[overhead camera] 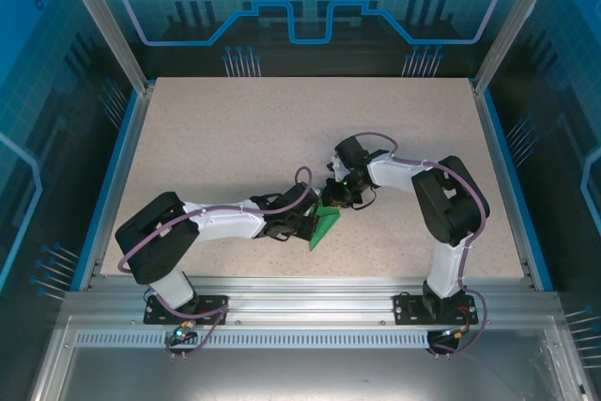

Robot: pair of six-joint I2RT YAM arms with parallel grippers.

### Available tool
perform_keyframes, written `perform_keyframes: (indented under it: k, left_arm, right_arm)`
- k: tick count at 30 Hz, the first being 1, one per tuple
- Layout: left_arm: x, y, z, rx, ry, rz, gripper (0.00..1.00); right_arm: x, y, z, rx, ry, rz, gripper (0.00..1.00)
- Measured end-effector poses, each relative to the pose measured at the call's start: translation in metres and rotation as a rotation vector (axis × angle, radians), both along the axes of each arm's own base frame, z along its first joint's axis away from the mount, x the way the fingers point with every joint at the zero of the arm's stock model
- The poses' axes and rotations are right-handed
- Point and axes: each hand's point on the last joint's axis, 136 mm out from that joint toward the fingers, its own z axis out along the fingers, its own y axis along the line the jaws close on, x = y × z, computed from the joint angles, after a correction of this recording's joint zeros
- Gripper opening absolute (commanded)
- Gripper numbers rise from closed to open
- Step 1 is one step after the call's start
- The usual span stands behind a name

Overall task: Fold a paper plane with a square sheet of paper (pick it up from the middle)
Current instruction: Third fold the triangle at the center of the table.

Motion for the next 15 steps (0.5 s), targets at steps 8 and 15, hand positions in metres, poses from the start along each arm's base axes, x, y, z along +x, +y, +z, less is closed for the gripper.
perform_keyframes:
  k: [8, 15]
  left_arm:
    - [-0.002, 0.002, -0.007, 0.010, 0.008, 0.001, 0.01]
    - [-0.002, 0.002, -0.008, 0.010, 0.009, 0.001, 0.01]
  right_arm:
    - [0.000, 0.001, 0.010, 0.008, -0.017, -0.001, 0.20]
    - [0.002, -0.005, 0.058, 0.042, -0.135, -0.031, 0.20]
